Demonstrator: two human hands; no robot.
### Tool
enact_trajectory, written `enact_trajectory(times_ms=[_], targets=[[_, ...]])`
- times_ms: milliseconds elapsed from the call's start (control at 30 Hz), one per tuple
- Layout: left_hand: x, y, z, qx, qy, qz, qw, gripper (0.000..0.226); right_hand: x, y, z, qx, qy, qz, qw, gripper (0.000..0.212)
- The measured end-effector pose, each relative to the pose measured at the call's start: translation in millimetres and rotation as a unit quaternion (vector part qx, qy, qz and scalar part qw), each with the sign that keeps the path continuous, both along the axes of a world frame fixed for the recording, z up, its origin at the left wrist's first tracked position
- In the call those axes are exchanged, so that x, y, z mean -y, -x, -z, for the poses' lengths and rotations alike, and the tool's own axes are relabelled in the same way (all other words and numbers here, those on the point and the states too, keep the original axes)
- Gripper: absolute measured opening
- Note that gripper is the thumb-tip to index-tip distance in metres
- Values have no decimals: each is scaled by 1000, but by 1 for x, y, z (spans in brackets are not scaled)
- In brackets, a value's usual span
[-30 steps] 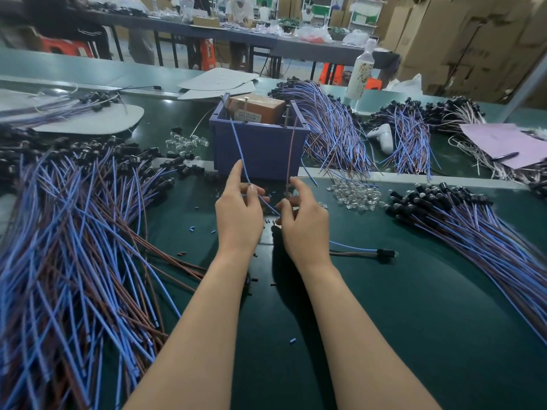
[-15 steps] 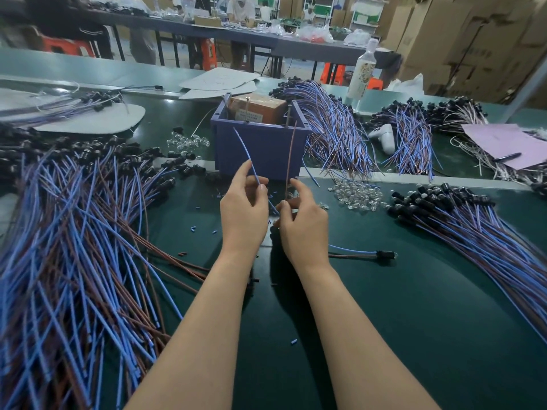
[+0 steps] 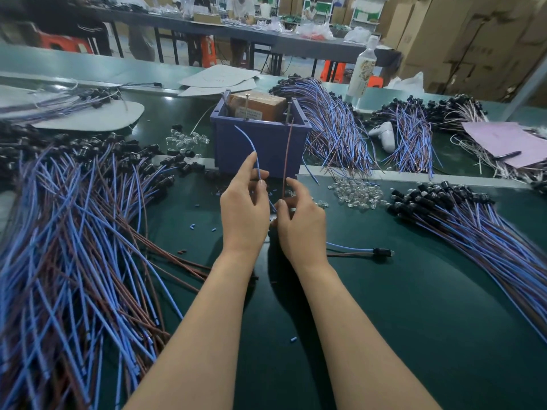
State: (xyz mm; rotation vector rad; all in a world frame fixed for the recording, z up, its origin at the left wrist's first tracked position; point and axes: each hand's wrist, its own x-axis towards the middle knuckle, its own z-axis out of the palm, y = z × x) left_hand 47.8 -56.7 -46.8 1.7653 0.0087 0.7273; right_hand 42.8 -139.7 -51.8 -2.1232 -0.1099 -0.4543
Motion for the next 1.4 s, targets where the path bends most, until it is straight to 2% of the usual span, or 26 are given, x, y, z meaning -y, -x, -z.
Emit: enact_trajectory(times_ms=[200, 433, 1400], targets=[[6, 5, 0, 33, -26, -23, 999, 46, 0, 1, 0, -2, -2, 6, 1000, 42], [-1, -2, 3, -18, -16, -19, 1000, 47, -1, 1, 1, -9, 4, 2, 1000, 41], [-4, -9, 7, -33, -18, 14, 999, 48, 2, -2, 3, 18, 28, -5, 999, 38]])
